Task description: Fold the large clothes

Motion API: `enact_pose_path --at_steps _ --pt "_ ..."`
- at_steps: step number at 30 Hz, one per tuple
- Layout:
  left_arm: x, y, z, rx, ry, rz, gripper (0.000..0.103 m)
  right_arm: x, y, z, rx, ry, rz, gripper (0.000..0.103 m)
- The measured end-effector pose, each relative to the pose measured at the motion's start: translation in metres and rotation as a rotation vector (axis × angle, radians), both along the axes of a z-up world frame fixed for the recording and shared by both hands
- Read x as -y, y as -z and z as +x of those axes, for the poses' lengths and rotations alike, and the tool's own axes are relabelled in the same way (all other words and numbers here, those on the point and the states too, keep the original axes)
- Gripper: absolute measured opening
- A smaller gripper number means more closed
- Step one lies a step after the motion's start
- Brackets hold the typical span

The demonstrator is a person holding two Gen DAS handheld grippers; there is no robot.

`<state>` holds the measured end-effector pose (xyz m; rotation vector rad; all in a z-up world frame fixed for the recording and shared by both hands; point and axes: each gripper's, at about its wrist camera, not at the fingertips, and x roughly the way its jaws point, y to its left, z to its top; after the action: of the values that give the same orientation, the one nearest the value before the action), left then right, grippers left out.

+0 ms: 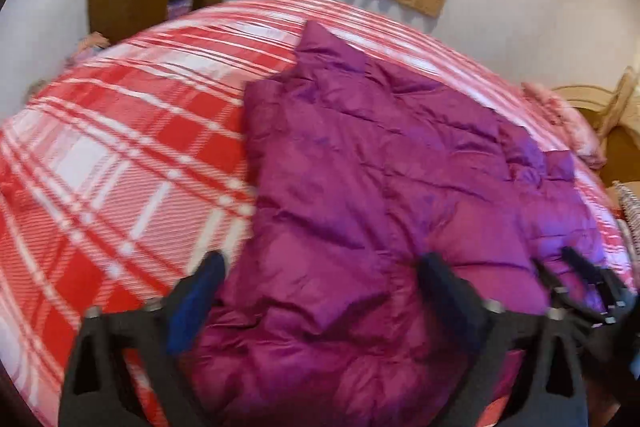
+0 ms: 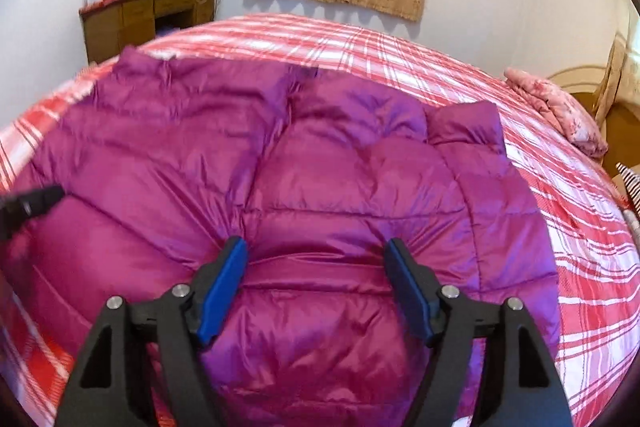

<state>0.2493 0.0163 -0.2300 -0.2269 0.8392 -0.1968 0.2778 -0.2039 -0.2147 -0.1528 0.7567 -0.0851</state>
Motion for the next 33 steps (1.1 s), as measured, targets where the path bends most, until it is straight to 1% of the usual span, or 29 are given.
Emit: enact_pose_path --at_steps 1,2,3,4,5,6,7,10,11,14,16,21,24,28,31,33 --pt "0.001 -0.001 0.001 0.001 0.008 -0.011 0.065 -0.003 0.001 0.004 -0.012 0.002 -0.013 0.076" --pt "0.002 -0.002 0.002 -0.005 0.021 -0.036 0.056 -0.006 0.002 0.007 -0.023 0.003 -0.028 0.076" --pt "0.001 -0.002 0.003 -0.011 0.04 -0.081 0.041 -0.009 0.003 0.008 -0.027 0.004 -0.039 0.076" --pt "0.0 -0.003 0.002 -0.008 0.043 -0.094 0.033 -0.01 0.004 0.009 -0.028 0.004 -0.043 0.076" --pt "0.0 -0.004 0.001 -0.001 0.045 -0.1 0.028 -0.008 0.004 0.008 -0.028 0.003 -0.039 0.076" --pt "0.0 -0.005 0.0 0.006 0.049 -0.109 0.021 -0.007 0.004 0.009 -0.029 0.002 -0.03 0.076" --pt "0.0 -0.006 -0.001 0.012 0.053 -0.115 0.017 -0.006 0.004 0.009 -0.031 0.002 -0.026 0.076" --pt "-0.009 -0.012 -0.006 0.02 0.045 -0.151 0.013 -0.007 0.002 0.004 -0.029 0.002 -0.041 0.076" --pt "-0.013 -0.013 -0.006 0.025 0.044 -0.164 0.012 -0.008 0.002 0.003 -0.026 0.001 -0.043 0.076" --pt "-0.018 -0.016 -0.01 0.038 0.056 -0.171 0.011 -0.012 0.0 0.003 -0.03 0.004 -0.039 0.076" --pt "-0.024 -0.016 -0.012 0.035 0.049 -0.197 0.011 -0.015 0.0 0.002 -0.031 0.008 -0.044 0.076" --pt "-0.041 -0.018 -0.018 0.038 0.014 -0.236 0.011 -0.037 0.0 0.001 -0.039 0.014 -0.064 0.076" --pt "-0.062 -0.022 -0.021 0.04 -0.016 -0.247 0.011 -0.056 0.0 0.002 -0.03 -0.001 -0.076 0.075" --pt "-0.086 -0.037 -0.028 0.062 -0.063 -0.22 0.011 -0.081 -0.001 0.003 -0.02 -0.062 -0.046 0.075" --pt "-0.095 -0.061 -0.034 0.113 -0.079 -0.161 0.01 -0.083 -0.015 -0.001 -0.013 -0.148 0.06 0.074" --pt "-0.093 -0.085 -0.039 0.168 -0.078 -0.109 0.01 -0.074 -0.027 -0.01 0.042 -0.146 0.098 0.074"
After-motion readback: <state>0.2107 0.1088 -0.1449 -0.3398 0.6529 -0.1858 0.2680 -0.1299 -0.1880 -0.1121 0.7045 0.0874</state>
